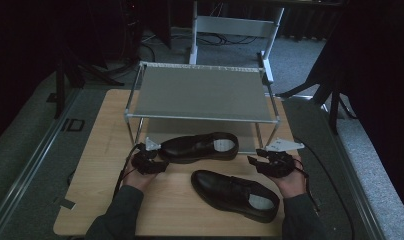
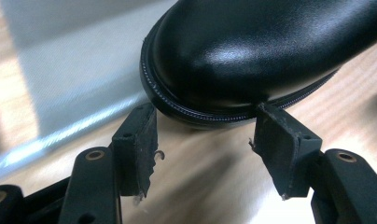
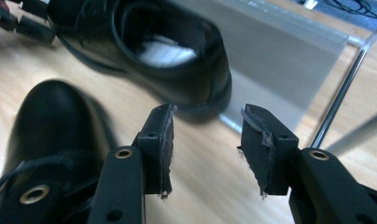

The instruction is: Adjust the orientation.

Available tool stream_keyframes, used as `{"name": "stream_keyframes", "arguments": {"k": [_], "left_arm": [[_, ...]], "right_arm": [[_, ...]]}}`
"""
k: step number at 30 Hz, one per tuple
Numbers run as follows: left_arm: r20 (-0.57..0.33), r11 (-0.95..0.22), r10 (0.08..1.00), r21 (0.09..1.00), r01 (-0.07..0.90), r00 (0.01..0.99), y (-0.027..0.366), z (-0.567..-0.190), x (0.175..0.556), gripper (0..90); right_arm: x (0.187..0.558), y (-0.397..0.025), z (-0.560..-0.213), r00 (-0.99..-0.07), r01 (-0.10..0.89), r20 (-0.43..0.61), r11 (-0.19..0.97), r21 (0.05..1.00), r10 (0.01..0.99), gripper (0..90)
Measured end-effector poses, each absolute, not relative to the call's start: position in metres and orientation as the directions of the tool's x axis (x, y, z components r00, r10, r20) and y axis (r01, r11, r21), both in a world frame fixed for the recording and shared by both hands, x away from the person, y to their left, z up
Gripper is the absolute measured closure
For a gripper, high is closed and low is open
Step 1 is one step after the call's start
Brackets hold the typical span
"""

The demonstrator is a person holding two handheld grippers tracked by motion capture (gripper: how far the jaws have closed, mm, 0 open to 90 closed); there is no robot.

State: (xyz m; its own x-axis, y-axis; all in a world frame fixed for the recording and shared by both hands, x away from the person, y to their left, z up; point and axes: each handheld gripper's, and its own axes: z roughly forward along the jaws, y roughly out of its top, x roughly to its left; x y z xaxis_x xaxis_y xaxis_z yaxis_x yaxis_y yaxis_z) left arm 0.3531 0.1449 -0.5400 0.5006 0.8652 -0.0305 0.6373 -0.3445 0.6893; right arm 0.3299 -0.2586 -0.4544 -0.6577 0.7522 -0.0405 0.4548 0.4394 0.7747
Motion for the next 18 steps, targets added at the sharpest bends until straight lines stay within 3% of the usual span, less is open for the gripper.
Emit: {"name": "stream_keyframes", "arguments": {"k": [8,14,18], "left_arm": [[-0.074,-0.329,0.851,0.696,0.639,0.519,0.131,-0.543,0.369,40.4],[-0.079,-0.341,0.839,0.695,0.633,0.538,0.118,-0.542,0.381,39.5],[-0.083,-0.347,0.833,0.692,0.633,0.548,0.109,-0.541,0.387,39.1]], "right_arm": [[0.360,-0.248,-0.451,-0.624,0.485,-0.036,0.423,0.765,0.780,52.4],[0.383,-0.229,-0.465,-0.635,0.511,-0.065,0.481,0.712,0.770,51.5],[0.391,-0.227,-0.472,-0.614,0.551,-0.074,0.494,0.673,0.786,60.4]]}}
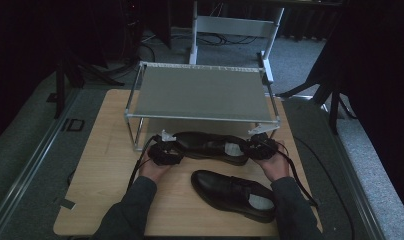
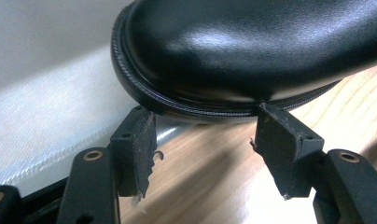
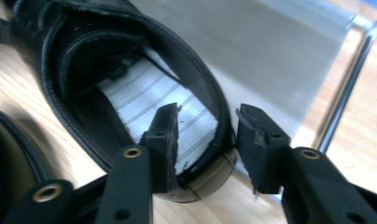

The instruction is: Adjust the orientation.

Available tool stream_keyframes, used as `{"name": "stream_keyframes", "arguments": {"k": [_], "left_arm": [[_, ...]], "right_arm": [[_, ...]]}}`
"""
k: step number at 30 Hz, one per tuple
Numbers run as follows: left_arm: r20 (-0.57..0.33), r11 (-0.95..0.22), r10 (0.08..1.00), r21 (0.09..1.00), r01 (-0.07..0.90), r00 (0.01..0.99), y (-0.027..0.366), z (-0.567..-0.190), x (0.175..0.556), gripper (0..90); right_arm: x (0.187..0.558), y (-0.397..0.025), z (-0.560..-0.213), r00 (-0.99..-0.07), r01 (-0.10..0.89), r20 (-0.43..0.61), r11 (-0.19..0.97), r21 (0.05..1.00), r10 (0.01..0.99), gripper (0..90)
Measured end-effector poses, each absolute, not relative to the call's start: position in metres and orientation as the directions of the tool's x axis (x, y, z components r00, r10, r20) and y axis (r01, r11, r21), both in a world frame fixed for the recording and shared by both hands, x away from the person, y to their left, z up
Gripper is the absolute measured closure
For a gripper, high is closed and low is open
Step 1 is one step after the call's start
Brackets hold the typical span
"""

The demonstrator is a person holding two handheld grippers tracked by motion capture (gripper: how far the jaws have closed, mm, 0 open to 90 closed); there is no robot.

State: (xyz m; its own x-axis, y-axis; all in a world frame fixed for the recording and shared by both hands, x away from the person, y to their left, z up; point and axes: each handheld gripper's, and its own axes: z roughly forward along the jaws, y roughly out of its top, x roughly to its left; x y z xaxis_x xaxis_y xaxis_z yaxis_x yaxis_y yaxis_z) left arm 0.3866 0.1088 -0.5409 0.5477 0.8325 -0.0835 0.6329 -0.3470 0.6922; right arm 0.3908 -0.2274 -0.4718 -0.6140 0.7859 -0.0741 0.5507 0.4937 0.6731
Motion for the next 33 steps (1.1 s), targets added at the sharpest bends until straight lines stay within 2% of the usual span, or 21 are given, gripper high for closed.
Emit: {"name": "stream_keyframes", "arguments": {"k": [2,4,9,14,22,31,33], "left_arm": [[-0.102,-0.343,0.822,0.697,0.630,0.560,0.108,-0.540,0.388,40.9],[-0.105,-0.367,0.794,0.703,0.609,0.599,0.104,-0.538,0.386,46.3],[-0.079,-0.393,0.767,0.727,0.563,0.637,0.097,-0.531,0.379,45.3],[-0.083,-0.363,0.778,0.749,0.554,0.623,0.099,-0.523,0.383,38.6],[-0.099,-0.351,0.757,0.772,0.530,0.646,0.092,-0.517,0.377,38.9],[-0.108,-0.357,0.717,0.791,0.497,0.688,0.087,-0.503,0.345,38.7],[-0.090,-0.386,0.692,0.792,0.473,0.716,0.083,-0.499,0.325,38.8]], "right_arm": [[0.387,-0.229,-0.471,-0.602,0.551,-0.095,0.498,0.670,0.793,64.4],[0.382,-0.231,-0.470,-0.592,0.543,-0.133,0.516,0.662,0.795,66.4],[0.376,-0.236,-0.470,-0.572,0.555,-0.148,0.514,0.654,0.807,68.1],[0.365,-0.255,-0.468,-0.551,0.577,-0.163,0.515,0.634,0.818,70.3],[0.341,-0.286,-0.465,-0.502,0.597,-0.183,0.492,0.634,0.845,72.9],[0.311,-0.312,-0.465,-0.464,0.618,-0.168,0.454,0.642,0.870,70.7],[0.307,-0.314,-0.464,-0.471,0.616,-0.160,0.453,0.645,0.868,70.0]]}}
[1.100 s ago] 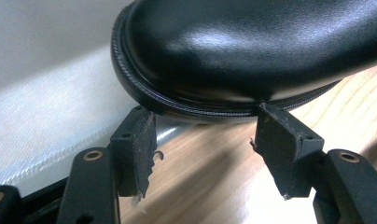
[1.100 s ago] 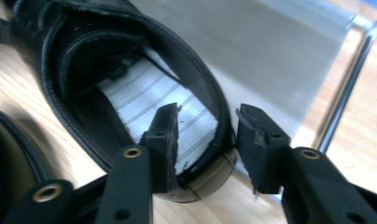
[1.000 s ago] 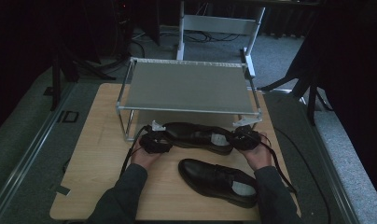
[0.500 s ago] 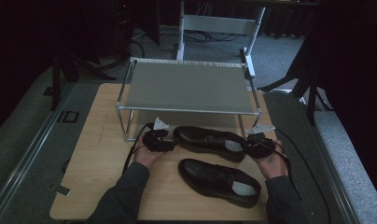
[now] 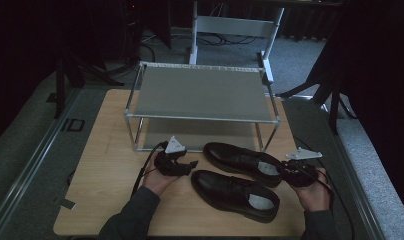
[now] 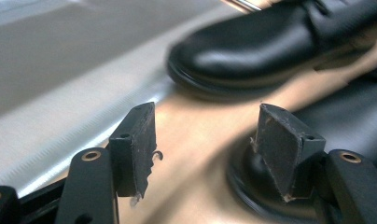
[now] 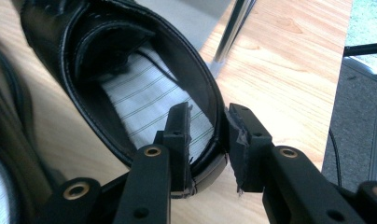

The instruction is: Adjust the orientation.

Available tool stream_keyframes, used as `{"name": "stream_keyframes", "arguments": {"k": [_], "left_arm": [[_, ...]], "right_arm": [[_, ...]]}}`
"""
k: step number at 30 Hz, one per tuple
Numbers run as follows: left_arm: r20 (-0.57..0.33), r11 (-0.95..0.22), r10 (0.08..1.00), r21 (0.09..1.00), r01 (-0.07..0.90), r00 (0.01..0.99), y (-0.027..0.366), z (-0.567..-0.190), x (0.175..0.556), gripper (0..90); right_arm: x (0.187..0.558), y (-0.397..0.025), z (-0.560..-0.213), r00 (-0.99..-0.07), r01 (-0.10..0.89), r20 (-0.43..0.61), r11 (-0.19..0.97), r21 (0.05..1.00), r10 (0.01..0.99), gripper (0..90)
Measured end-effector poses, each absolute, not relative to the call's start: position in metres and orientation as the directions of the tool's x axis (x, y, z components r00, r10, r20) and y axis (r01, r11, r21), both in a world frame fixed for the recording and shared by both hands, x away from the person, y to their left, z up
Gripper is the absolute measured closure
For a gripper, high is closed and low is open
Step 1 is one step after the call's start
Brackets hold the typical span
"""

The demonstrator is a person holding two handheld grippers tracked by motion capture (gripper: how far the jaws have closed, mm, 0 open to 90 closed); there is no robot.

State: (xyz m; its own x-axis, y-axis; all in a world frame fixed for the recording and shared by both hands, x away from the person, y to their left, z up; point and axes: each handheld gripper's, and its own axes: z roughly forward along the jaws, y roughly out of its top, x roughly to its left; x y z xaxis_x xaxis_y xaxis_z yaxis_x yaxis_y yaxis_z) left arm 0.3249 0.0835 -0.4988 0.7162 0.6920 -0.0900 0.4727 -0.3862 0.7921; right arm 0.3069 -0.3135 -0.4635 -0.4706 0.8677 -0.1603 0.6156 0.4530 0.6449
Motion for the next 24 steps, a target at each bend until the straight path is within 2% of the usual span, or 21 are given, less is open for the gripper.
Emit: {"name": "stream_keyframes", "arguments": {"k": [4,8,9,11,12,14,20,22,24], "left_arm": [[-0.090,-0.408,0.658,0.792,0.455,0.748,0.081,-0.500,0.298,39.7],[-0.118,-0.400,0.641,0.792,0.462,0.758,0.080,-0.504,0.282,40.9],[-0.122,-0.409,0.629,0.787,0.461,0.768,0.076,-0.508,0.272,41.0],[-0.126,-0.417,0.619,0.784,0.460,0.776,0.074,-0.510,0.266,41.0],[-0.129,-0.426,0.606,0.780,0.457,0.785,0.070,-0.512,0.259,41.0],[-0.149,-0.423,0.583,0.784,0.455,0.799,0.063,-0.515,0.251,42.2],[-0.144,-0.477,0.503,0.776,0.412,0.852,0.039,-0.519,0.235,45.1],[-0.154,-0.486,0.480,0.773,0.408,0.864,0.032,-0.522,0.233,46.9],[-0.160,-0.500,0.459,0.766,0.403,0.874,0.025,-0.524,0.231,48.6]], "right_arm": [[0.302,-0.312,-0.461,-0.474,0.619,-0.188,0.477,0.624,0.860,69.7],[0.299,-0.314,-0.456,-0.478,0.593,-0.191,0.475,0.651,0.857,69.3],[0.296,-0.318,-0.448,-0.514,0.551,-0.108,0.424,0.719,0.851,66.7],[0.295,-0.318,-0.445,-0.540,0.533,-0.085,0.418,0.735,0.837,66.4],[0.293,-0.314,-0.443,-0.584,0.505,-0.064,0.424,0.752,0.809,66.6],[0.294,-0.301,-0.447,-0.648,0.491,-0.055,0.471,0.733,0.760,66.5],[0.305,-0.276,-0.469,-0.716,0.501,-0.052,0.564,0.656,0.696,65.7],[0.308,-0.274,-0.475,-0.722,0.516,-0.051,0.586,0.624,0.690,76.5],[0.307,-0.275,-0.474,-0.742,0.508,-0.030,0.591,0.627,0.669,82.3]]}}
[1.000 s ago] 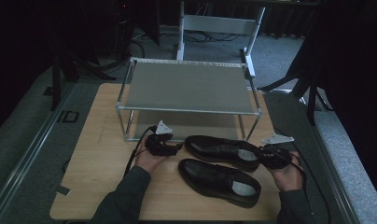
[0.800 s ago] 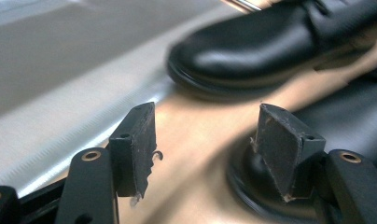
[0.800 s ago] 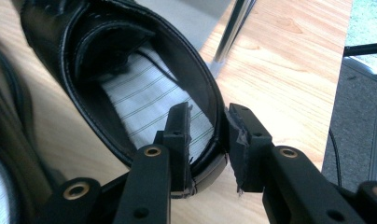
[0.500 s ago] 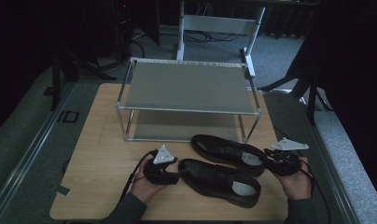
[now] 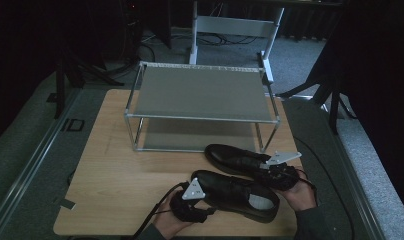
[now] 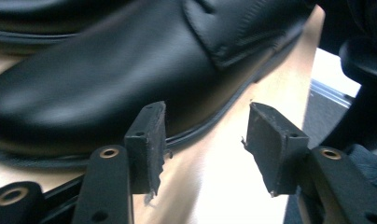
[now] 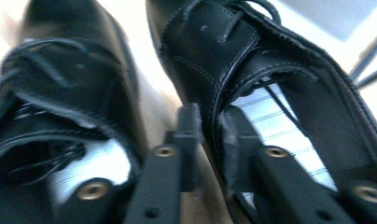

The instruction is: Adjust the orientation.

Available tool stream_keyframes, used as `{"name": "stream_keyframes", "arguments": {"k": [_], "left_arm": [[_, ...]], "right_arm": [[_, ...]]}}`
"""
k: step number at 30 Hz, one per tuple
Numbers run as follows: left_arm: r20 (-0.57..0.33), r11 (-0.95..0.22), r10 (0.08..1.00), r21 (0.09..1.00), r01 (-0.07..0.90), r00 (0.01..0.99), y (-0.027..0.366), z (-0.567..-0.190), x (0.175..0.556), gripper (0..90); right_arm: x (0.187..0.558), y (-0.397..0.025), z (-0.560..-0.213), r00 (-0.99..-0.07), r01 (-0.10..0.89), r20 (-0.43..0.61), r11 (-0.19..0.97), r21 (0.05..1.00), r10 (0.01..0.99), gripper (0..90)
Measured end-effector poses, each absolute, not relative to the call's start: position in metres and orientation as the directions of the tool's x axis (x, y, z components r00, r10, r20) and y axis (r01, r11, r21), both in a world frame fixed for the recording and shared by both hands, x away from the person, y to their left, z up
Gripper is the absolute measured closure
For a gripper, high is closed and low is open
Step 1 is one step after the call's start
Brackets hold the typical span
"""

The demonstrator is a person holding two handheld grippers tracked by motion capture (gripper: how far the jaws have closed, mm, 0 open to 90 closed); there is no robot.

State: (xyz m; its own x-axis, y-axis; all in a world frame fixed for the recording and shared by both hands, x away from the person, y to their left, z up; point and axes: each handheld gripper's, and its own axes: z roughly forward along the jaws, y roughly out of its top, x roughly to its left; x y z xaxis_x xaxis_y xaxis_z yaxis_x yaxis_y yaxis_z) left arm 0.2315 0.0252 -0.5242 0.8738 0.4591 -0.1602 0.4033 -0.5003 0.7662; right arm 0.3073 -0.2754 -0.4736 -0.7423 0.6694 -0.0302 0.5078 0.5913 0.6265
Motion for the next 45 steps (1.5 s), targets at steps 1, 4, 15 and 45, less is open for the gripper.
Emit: {"name": "stream_keyframes", "arguments": {"k": [1,4,15,45], "left_arm": [[-0.165,-0.503,0.446,0.766,0.399,0.880,0.022,-0.526,0.231,49.0],[-0.164,-0.521,0.422,0.761,0.386,0.892,0.014,-0.529,0.228,50.1],[-0.146,-0.555,0.426,0.737,0.386,0.893,-0.001,-0.540,0.228,51.4],[-0.093,-0.576,0.472,0.721,0.386,0.877,-0.006,-0.545,0.249,67.9]], "right_arm": [[0.306,-0.275,-0.473,-0.743,0.511,-0.025,0.591,0.624,0.669,82.7],[0.302,-0.277,-0.472,-0.755,0.510,-0.002,0.587,0.629,0.656,83.8],[0.295,-0.299,-0.460,-0.785,0.506,0.144,0.488,0.711,0.603,60.6],[0.296,-0.271,-0.478,-0.786,0.496,0.004,0.628,0.600,0.618,81.0]]}}
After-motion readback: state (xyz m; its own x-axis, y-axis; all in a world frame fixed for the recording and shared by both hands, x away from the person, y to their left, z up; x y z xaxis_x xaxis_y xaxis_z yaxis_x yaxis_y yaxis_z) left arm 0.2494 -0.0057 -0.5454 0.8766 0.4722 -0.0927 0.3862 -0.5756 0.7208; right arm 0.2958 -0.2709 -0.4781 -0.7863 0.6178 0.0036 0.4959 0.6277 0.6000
